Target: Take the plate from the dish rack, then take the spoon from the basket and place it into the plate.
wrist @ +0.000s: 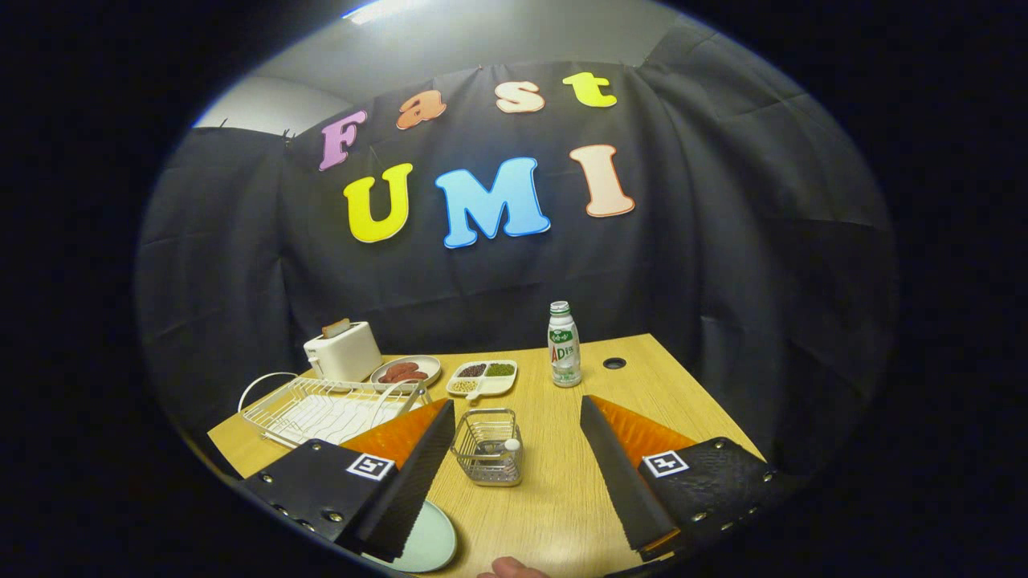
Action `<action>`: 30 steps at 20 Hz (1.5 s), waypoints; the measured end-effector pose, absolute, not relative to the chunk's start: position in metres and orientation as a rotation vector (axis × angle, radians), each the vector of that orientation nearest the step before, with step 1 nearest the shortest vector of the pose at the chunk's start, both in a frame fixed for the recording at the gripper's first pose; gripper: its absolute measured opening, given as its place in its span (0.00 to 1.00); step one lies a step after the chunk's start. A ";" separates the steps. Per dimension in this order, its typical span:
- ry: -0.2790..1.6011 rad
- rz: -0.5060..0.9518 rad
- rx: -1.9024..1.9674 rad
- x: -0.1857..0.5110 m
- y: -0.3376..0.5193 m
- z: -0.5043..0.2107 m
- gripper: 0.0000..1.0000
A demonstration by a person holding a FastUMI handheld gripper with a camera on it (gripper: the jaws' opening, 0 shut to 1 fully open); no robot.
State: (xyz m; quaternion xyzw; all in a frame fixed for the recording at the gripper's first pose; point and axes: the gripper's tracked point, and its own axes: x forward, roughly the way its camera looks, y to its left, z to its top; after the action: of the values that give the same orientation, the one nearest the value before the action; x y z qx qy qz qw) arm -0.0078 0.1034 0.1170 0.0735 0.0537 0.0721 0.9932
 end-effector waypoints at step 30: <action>0.075 0.193 0.058 0.058 0.146 0.063 0.09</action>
State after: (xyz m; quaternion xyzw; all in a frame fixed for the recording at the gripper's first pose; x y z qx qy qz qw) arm 0.0585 0.1460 0.0632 0.0292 0.0376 0.0965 0.9942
